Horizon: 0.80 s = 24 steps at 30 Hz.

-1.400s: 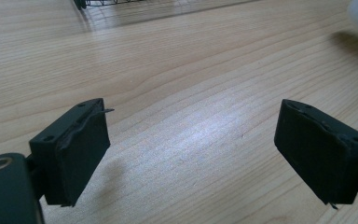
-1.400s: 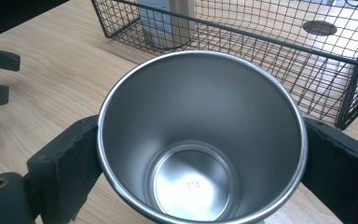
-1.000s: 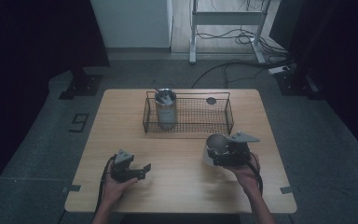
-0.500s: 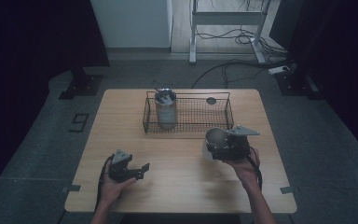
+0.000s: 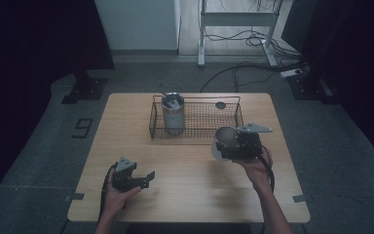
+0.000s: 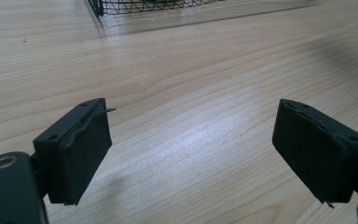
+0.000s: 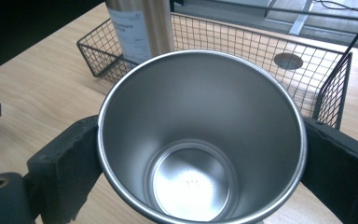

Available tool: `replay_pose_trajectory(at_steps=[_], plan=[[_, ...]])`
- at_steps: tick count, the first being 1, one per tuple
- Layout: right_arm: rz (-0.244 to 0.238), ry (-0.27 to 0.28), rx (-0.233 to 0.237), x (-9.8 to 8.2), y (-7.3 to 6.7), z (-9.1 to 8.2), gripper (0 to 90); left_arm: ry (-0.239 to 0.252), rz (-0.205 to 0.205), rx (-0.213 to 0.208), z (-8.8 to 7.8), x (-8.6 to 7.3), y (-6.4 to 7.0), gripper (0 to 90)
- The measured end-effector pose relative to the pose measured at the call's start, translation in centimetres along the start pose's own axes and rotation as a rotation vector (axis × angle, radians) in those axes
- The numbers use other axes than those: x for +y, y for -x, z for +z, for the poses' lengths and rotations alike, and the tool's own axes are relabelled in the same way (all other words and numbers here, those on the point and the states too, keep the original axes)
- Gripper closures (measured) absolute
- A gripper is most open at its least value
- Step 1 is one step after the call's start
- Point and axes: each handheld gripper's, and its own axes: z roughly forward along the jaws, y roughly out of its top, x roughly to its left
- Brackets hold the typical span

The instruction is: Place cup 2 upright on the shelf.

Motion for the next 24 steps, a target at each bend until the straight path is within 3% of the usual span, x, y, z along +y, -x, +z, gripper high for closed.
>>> replay_pose_trajectory(at_steps=[15, 21, 24], plan=[[-0.001, 0.019, -0.011, 2.4, 0.6, 0.3, 6.1, -0.013, -0.003, -0.007, 0.4, 0.0, 0.2, 11.6], [0.001, 0.020, -0.023, 3.4, 0.9, 0.5, 6.1, -0.021, 0.019, -0.024, 0.7, 0.0, 0.8, 11.5], [0.004, 0.019, -0.031, 3.7, 1.0, 0.7, 6.1, -0.024, 0.038, -0.006, 0.8, 0.1, 1.0, 11.5]])
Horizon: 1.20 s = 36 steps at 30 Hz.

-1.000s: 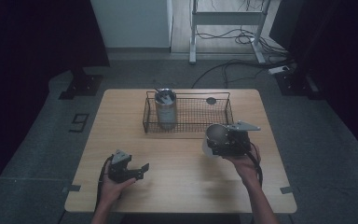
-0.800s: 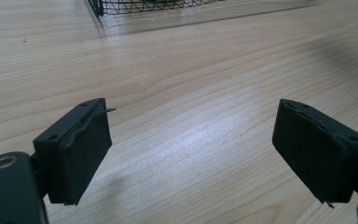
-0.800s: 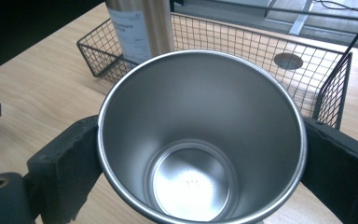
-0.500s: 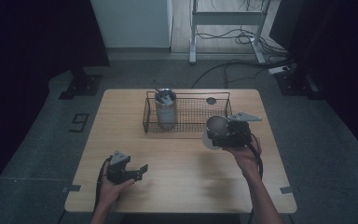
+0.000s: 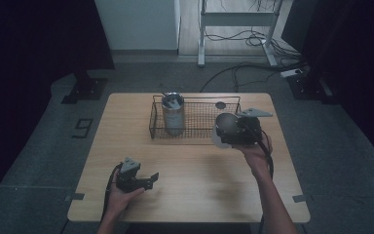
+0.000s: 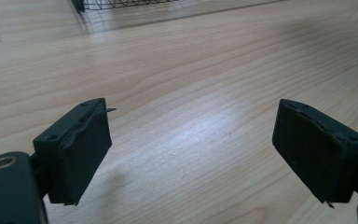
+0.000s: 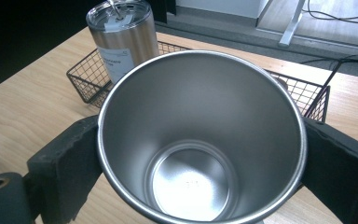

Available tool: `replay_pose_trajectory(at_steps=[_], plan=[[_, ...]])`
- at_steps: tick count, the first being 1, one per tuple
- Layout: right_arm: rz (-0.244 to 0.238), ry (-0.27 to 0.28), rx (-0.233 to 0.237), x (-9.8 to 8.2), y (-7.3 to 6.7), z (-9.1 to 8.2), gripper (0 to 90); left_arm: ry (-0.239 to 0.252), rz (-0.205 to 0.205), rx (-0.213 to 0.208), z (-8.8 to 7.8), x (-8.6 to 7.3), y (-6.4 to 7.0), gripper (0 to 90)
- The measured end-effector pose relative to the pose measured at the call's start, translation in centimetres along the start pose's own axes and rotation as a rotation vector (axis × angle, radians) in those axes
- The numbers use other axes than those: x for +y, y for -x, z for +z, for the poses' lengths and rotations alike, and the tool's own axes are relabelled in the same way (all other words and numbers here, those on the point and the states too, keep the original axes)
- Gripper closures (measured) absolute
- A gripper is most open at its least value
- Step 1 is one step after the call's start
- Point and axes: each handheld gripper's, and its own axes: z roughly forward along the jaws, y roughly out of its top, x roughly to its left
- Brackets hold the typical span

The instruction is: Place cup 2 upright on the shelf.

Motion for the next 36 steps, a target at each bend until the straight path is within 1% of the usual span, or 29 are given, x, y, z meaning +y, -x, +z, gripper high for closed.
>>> replay_pose_trajectory(at_steps=[1, 5, 11, 13, 15, 19, 22, 25, 27, 31, 36], plan=[[0.000, 0.000, 0.000, 0.0, 0.0, 0.0, 6.1, 0.003, -0.004, -0.009, 0.0, 0.1, 0.0, 11.5], [0.006, -0.008, -0.004, 0.3, 0.1, 0.6, 6.1, 0.005, -0.001, -0.015, 0.0, 0.1, 0.1, 11.6], [0.014, -0.015, -0.013, 0.7, 0.4, 1.4, 6.1, -0.005, 0.004, -0.027, 0.3, 0.0, 0.2, 11.6], [0.010, -0.013, -0.021, 0.9, 0.4, 1.6, 6.1, -0.004, 0.003, -0.028, 0.3, 0.0, 0.3, 11.6], [0.003, -0.012, -0.019, 1.0, 0.3, 1.7, 6.1, -0.003, 0.003, -0.031, 0.2, 0.0, 0.3, 11.6], [-0.002, -0.008, -0.013, 1.5, 0.3, 2.1, 6.1, -0.002, 0.003, -0.031, 0.2, 0.0, 0.3, 11.6], [0.006, -0.007, -0.011, 1.9, 0.5, 2.5, 6.1, -0.001, 0.003, -0.030, 0.1, 0.0, 0.4, 11.6], [0.004, -0.010, -0.011, 2.2, 0.7, 3.0, 6.1, 0.000, 0.002, -0.031, 0.1, 0.0, 0.4, 11.6], [0.005, -0.010, -0.012, 2.3, 0.7, 3.2, 6.1, 0.000, 0.000, -0.030, 0.1, 0.0, 0.3, 11.6], [-0.001, 0.000, -0.006, 3.1, 0.6, 3.6, 6.1, 0.001, 0.000, -0.030, 0.1, 0.0, 0.4, 11.6], [0.004, 0.003, -0.005, 3.5, 0.6, 3.9, 6.1, 0.006, -0.002, -0.030, 0.0, 0.0, 0.4, 11.6]])
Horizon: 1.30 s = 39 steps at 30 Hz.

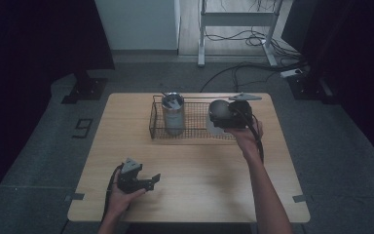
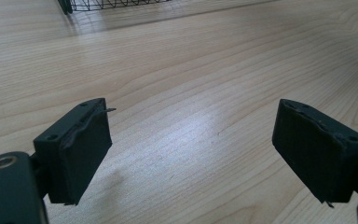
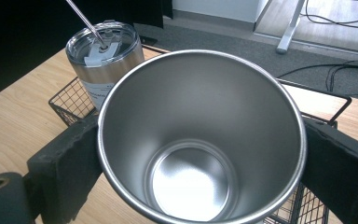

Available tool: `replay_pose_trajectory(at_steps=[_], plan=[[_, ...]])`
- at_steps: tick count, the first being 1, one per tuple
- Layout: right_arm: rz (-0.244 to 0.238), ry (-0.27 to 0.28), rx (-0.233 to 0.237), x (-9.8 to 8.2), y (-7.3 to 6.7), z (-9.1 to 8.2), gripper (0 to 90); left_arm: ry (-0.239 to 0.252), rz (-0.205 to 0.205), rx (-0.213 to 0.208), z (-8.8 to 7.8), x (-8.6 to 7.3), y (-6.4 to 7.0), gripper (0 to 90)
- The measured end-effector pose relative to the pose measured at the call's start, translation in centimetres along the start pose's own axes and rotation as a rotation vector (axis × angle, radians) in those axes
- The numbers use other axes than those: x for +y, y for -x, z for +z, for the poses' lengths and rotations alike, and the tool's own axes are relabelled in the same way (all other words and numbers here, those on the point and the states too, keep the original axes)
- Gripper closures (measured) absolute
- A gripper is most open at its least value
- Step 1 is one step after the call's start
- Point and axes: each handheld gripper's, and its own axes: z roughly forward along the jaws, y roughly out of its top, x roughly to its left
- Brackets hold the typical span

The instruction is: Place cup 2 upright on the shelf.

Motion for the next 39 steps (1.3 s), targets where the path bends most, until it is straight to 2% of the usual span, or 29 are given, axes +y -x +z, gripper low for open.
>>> replay_pose_trajectory(at_steps=[15, 24, 29, 39], plan=[[0.005, -0.013, -0.031, 0.9, 1.2, 1.2, 6.1, 0.003, 0.001, -0.001, 0.0, 0.0, 0.0, 11.7], [0.014, -0.024, -0.033, 1.3, 2.0, 2.0, 6.1, -0.002, 0.004, -0.001, 0.2, -0.1, 0.0, 12.1], [0.025, -0.024, -0.019, 1.8, 2.2, 2.4, 6.1, -0.006, 0.006, -0.002, 0.2, -0.1, 0.0, 12.1], [0.026, -0.038, -0.030, 2.7, 2.8, 3.6, 6.1, 0.000, 0.002, -0.003, 0.1, -0.1, -0.1, 12.3]])
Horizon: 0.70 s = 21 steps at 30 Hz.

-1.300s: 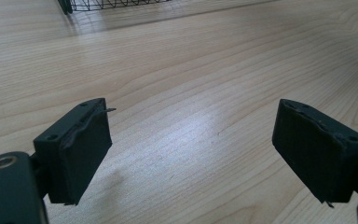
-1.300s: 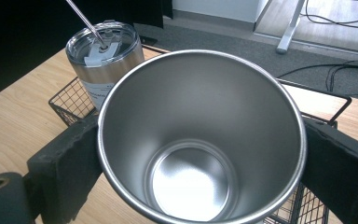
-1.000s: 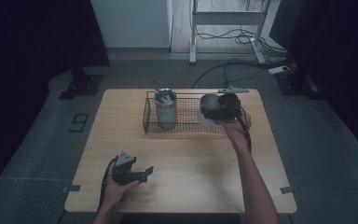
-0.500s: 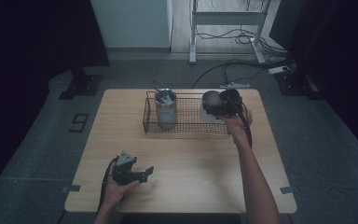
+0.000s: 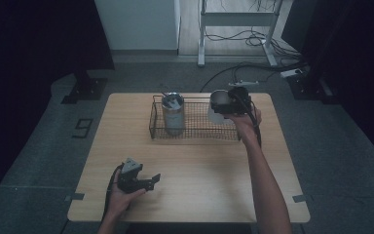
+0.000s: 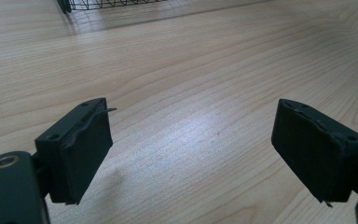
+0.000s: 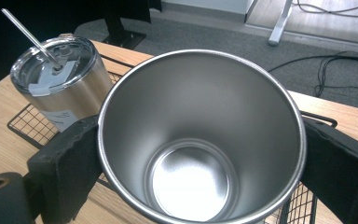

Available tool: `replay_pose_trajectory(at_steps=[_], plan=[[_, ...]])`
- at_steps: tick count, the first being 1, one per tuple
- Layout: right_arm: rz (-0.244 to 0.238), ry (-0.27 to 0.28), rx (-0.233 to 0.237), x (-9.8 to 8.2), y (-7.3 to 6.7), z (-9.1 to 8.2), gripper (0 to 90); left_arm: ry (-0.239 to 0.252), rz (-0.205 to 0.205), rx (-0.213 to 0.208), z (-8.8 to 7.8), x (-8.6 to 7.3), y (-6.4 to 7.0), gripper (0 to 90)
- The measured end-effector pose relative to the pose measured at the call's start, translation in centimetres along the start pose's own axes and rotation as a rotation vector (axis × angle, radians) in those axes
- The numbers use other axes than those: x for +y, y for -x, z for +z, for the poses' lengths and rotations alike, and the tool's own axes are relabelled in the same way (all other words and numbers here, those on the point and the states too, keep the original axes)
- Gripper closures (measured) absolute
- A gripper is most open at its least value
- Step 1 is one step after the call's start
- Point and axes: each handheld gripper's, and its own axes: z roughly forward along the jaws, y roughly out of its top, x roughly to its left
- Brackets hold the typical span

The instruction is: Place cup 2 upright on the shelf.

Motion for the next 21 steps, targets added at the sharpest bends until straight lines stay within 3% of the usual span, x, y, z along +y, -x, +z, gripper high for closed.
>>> replay_pose_trajectory(at_steps=[3, 6, 21], plan=[[-0.006, -0.005, -0.009, 0.4, 0.2, 0.4, 6.1, 0.002, -0.007, -0.010, 0.0, 0.0, 0.0, 12.4], [-0.006, -0.004, -0.009, 0.6, 0.4, 0.8, 6.1, 0.002, 0.020, 0.025, -0.1, 0.1, 0.3, 12.5], [-0.010, -0.022, -0.014, 0.8, 0.8, 2.7, 6.1, -0.007, 0.020, 0.008, 0.1, 0.1, 0.5, 12.4]])
